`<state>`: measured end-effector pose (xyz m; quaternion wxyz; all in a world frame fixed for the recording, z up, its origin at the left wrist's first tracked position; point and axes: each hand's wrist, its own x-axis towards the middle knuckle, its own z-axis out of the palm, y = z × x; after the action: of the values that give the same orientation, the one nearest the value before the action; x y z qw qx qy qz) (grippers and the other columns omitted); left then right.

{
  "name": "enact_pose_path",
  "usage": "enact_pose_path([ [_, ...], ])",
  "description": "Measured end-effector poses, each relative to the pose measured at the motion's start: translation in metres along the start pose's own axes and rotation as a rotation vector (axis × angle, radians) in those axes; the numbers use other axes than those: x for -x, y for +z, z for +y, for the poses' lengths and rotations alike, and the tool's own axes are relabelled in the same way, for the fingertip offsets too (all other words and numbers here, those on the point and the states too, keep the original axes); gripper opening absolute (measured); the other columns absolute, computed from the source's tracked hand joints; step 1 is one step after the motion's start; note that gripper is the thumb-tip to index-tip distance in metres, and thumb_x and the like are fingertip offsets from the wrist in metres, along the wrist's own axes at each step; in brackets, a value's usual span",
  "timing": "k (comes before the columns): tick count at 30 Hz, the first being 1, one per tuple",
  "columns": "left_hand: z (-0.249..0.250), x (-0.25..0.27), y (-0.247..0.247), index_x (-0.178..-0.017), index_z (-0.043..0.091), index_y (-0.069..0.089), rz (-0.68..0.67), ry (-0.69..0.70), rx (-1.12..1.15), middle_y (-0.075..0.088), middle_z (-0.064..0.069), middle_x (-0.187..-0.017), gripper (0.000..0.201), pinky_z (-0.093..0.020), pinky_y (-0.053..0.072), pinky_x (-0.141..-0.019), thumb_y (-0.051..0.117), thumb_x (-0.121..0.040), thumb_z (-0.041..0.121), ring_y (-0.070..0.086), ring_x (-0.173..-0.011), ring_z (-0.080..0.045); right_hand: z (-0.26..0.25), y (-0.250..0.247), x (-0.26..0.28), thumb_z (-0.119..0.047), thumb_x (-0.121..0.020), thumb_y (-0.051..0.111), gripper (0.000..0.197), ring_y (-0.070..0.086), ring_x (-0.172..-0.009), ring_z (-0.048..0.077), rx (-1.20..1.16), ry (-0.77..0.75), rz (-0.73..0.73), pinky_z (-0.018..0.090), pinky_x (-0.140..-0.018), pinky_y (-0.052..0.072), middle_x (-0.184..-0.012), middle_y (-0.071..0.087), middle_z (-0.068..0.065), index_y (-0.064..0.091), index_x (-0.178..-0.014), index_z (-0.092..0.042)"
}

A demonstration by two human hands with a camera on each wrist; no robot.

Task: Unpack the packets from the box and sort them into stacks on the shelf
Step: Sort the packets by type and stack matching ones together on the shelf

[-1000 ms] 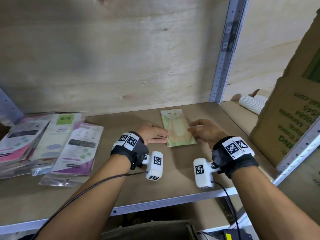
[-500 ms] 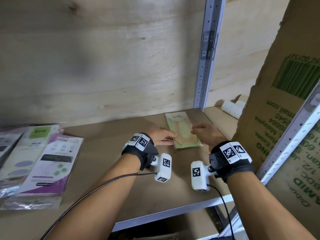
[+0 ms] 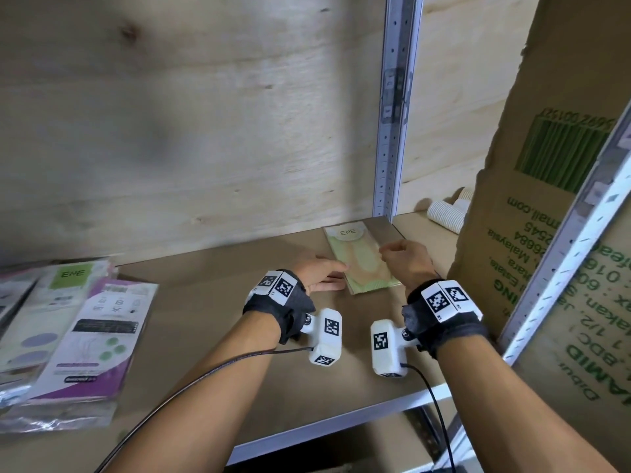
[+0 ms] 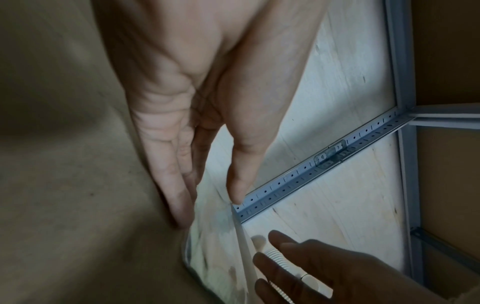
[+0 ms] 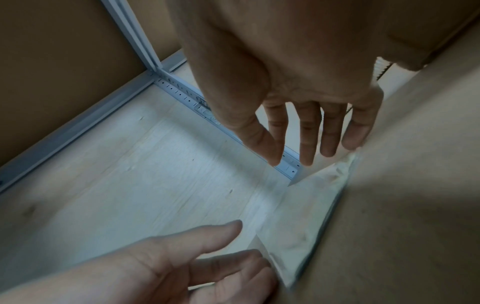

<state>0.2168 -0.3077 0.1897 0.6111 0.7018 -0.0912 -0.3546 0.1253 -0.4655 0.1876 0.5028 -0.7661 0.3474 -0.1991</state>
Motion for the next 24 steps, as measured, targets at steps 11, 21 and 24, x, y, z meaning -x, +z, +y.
enact_pose_path([
  [11, -0.01, 0.084, -0.112, -0.111, 0.007, 0.066, 0.263, 0.16, -0.12, 0.07, -0.016, -0.115, 0.024, -0.021, 0.061, -0.071, 0.073, -0.091, 0.016, 0.072, -0.098, -0.025, -0.037, 0.041, 0.054, -0.001, -0.089, 0.054, 0.016, 0.065, -0.066, 0.021, -0.174, -0.091, -0.206, 0.034, -0.07, 0.055, -0.08, 0.073, 0.013, 0.067, -0.091, -0.009],
  [21, -0.011, 0.179, -0.245, -0.103, 0.013, 0.075, 0.667, 0.349, -0.281, 0.076, -0.011, -0.103, 0.014, -0.041, 0.055, -0.096, 0.07, -0.091, 0.017, 0.069, -0.101, -0.028, -0.08, 0.141, 0.151, 0.003, -0.097, 0.048, 0.012, 0.057, -0.061, 0.023, -0.184, -0.106, -0.642, 0.027, -0.054, 0.052, -0.075, 0.06, 0.013, 0.057, -0.1, -0.003],
  [24, -0.014, 0.193, -0.273, -0.097, 0.012, 0.077, 0.728, 0.325, -0.376, 0.076, -0.008, -0.103, 0.011, -0.037, 0.051, -0.095, 0.072, -0.089, 0.017, 0.068, -0.103, -0.029, -0.091, 0.178, 0.175, 0.001, -0.096, 0.05, 0.011, 0.06, -0.061, 0.022, -0.149, -0.061, -0.753, 0.032, -0.057, 0.055, -0.08, 0.06, 0.012, 0.055, -0.104, -0.005],
])
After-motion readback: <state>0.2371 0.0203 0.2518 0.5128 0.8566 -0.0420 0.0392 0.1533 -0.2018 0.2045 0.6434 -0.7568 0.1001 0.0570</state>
